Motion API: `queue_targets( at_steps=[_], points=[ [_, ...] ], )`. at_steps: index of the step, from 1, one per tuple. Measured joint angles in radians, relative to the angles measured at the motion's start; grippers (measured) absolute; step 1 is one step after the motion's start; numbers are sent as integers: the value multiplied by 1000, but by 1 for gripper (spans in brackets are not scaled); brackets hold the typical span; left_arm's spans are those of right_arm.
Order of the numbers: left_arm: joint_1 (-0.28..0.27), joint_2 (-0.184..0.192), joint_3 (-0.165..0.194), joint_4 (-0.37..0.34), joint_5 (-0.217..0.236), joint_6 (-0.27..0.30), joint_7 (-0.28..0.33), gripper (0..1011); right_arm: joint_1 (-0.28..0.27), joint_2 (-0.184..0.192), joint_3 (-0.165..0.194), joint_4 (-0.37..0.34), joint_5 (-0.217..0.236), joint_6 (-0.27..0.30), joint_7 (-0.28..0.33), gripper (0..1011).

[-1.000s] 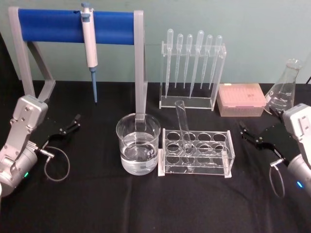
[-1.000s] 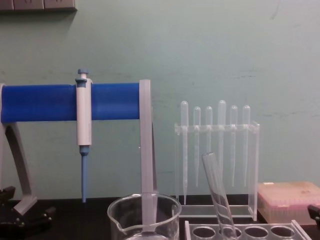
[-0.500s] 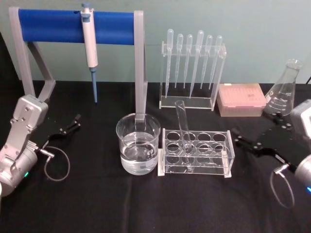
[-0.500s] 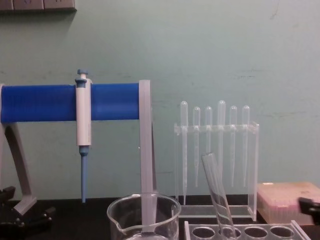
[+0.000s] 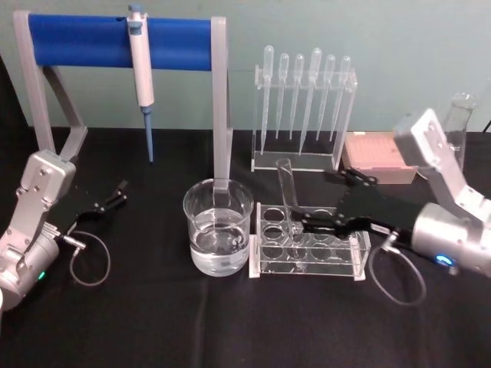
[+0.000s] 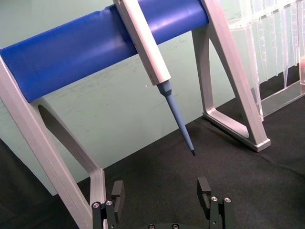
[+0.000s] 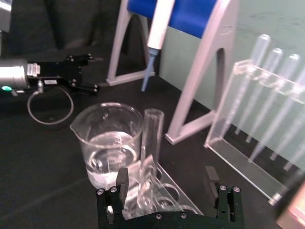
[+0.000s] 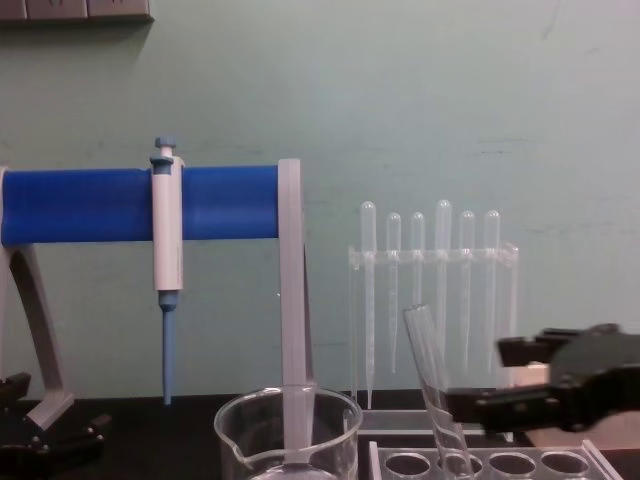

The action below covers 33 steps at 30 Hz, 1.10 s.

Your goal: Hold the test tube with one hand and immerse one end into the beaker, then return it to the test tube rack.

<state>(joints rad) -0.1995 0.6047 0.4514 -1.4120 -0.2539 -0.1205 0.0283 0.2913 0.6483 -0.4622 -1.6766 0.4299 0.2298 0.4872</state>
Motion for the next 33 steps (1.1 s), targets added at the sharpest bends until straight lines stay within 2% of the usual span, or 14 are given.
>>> queue_targets(
  at_steps=[8, 17, 20, 26, 27, 31, 33],
  points=[
    [0, 0, 0, 0, 0, 0, 0, 1000, 72, -61, -37, 60, -4, 23, 36, 1002],
    [0, 0, 0, 0, 0, 0, 0, 1000, 102, -91, -60, 89, -10, 25, 47, 999],
    [0, 0, 0, 0, 0, 0, 0, 1000, 110, -102, -68, 99, -11, 29, 47, 964],
    [0, 0, 0, 0, 0, 0, 0, 1000, 116, -112, -75, 106, -12, 39, 44, 786],
    [0, 0, 0, 0, 0, 0, 0, 1000, 116, -112, -75, 106, -12, 39, 44, 786],
    [0, 0, 0, 0, 0, 0, 0, 1000, 117, -116, -75, 110, -12, 42, 36, 633],
    [0, 0, 0, 0, 0, 0, 0, 1000, 115, -118, -75, 112, -12, 42, 32, 593]
  ],
)
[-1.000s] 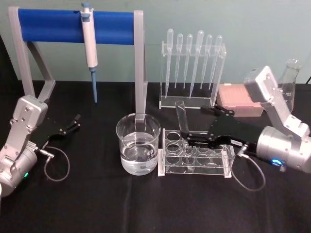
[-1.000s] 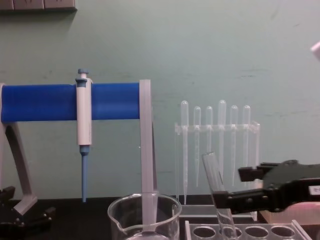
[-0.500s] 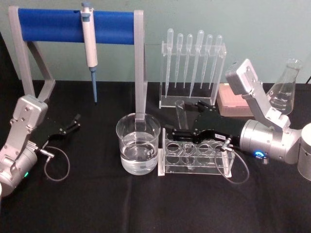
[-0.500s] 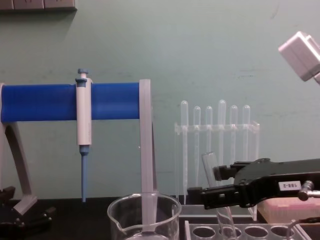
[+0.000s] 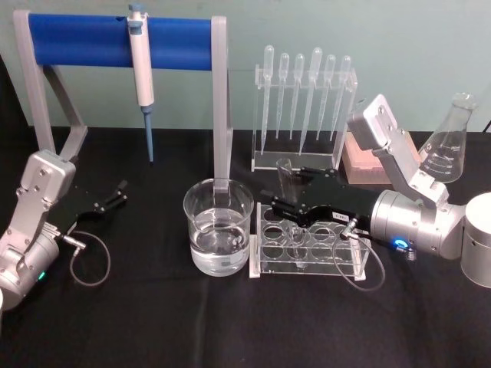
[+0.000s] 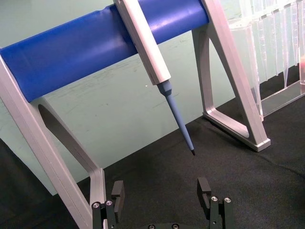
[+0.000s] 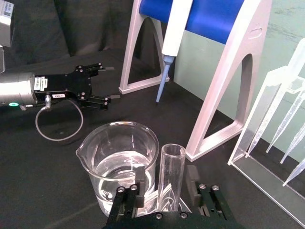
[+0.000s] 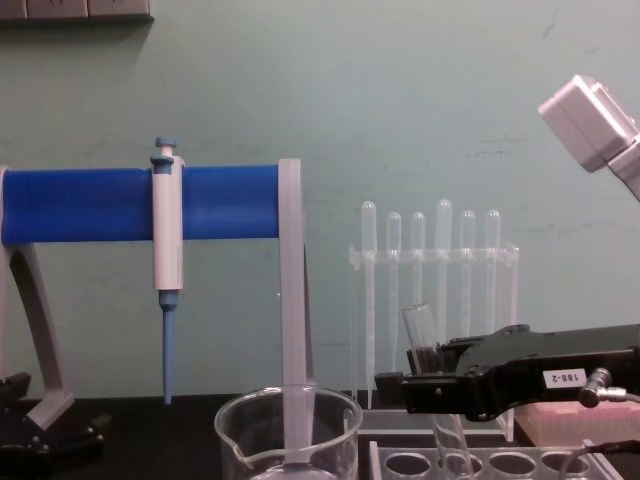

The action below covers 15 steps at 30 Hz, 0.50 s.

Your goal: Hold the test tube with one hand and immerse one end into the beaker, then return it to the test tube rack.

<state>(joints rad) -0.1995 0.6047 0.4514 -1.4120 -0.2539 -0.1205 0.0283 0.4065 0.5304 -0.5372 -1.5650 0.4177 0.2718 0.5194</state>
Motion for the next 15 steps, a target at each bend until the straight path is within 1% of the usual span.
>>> queue_targets(
  at_steps=[1, 2, 3, 5, 7, 9, 10, 12, 15],
  points=[
    [0, 0, 0, 0, 0, 0, 0, 1000, -1, -1, 0, 0, 0, 0, -1, 551],
    [0, 0, 0, 0, 0, 0, 0, 1000, -2, -1, 1, 1, 0, 0, -3, 536],
    [0, 0, 0, 0, 0, 0, 0, 1000, -4, -2, 3, 1, 0, 0, -6, 477],
    [0, 0, 0, 0, 0, 0, 0, 1000, -7, -3, 5, 0, 2, -1, -8, 426],
    [0, 0, 0, 0, 0, 0, 0, 1000, -11, -5, 10, 0, 8, -2, -9, 345],
    [0, 0, 0, 0, 0, 0, 0, 1000, -14, -7, 14, 0, 15, -4, -9, 305],
    [0, 0, 0, 0, 0, 0, 0, 1000, -17, -7, 17, 0, 21, -5, -8, 251],
    [0, 0, 0, 0, 0, 0, 0, 1000, -23, -8, 23, -1, 31, -10, -8, 227],
    [0, 0, 0, 0, 0, 0, 0, 1000, -30, -7, 30, -6, 41, -17, -9, 225]
  ],
)
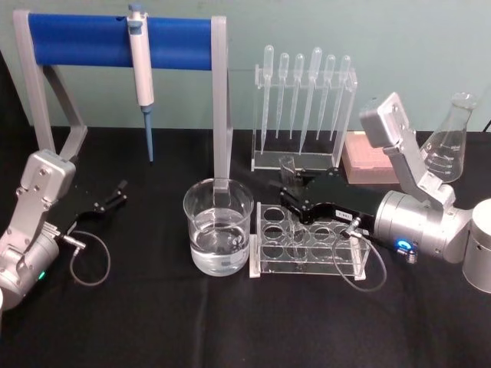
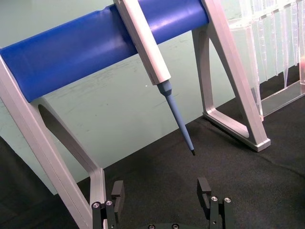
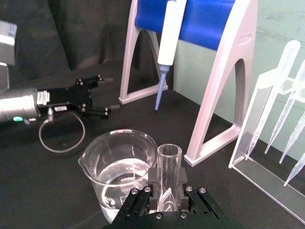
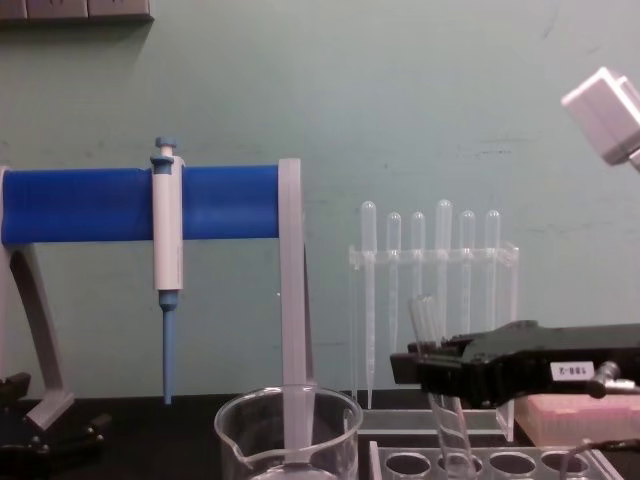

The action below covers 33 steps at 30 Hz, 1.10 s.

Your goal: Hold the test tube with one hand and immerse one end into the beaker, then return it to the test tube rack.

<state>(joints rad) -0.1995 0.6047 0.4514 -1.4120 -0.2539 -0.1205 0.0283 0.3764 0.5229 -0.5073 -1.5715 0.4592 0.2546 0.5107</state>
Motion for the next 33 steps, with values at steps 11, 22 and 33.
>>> queue_targets(
  at_steps=[11, 22, 33],
  points=[
    [0, 0, 0, 0, 0, 0, 0, 1000, -68, 17, 70, -106, 69, -53, -42, 224],
    [0, 0, 0, 0, 0, 0, 0, 1000, -97, 28, 105, -178, 73, -94, -87, 224],
    [0, 0, 0, 0, 0, 0, 0, 1000, -97, 27, 105, -179, 71, -95, -89, 225]
  ],
)
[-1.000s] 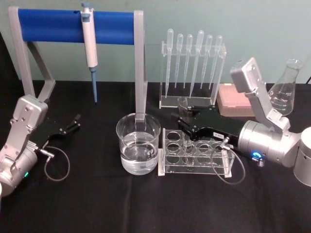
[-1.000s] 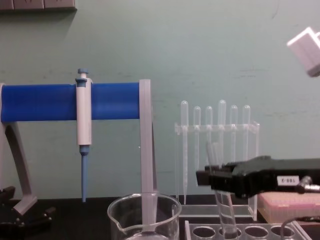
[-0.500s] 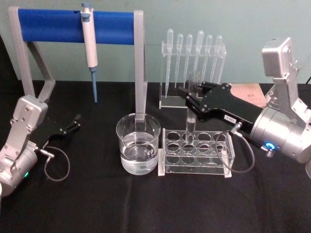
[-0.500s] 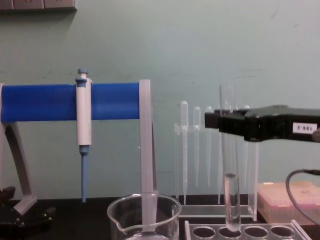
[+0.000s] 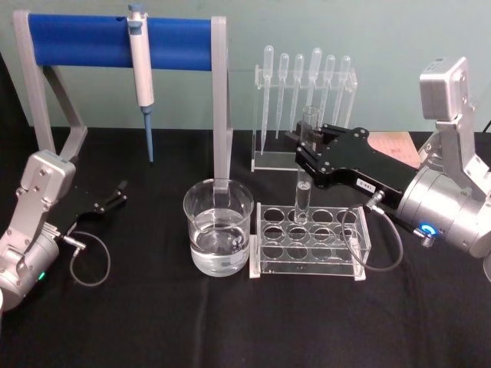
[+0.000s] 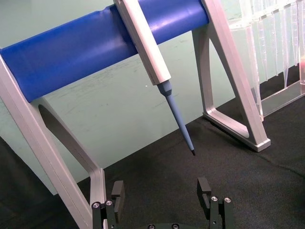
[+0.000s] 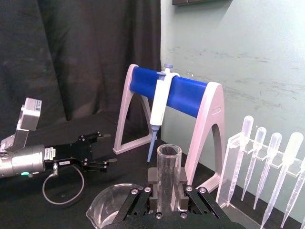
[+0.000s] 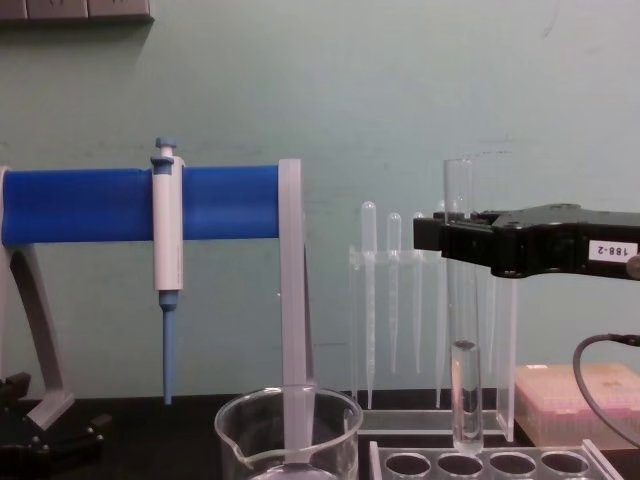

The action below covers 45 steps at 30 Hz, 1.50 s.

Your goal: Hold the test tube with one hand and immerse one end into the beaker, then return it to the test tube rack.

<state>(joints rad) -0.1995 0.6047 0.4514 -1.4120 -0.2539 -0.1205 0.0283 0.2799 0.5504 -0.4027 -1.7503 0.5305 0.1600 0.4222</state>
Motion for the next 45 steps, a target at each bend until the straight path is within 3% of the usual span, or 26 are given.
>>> queue_targets(
  at_steps=[45],
  points=[
    [0, 0, 0, 0, 0, 0, 0, 1000, 3, 0, -2, 1, 0, 5, 4, 224]
  ],
)
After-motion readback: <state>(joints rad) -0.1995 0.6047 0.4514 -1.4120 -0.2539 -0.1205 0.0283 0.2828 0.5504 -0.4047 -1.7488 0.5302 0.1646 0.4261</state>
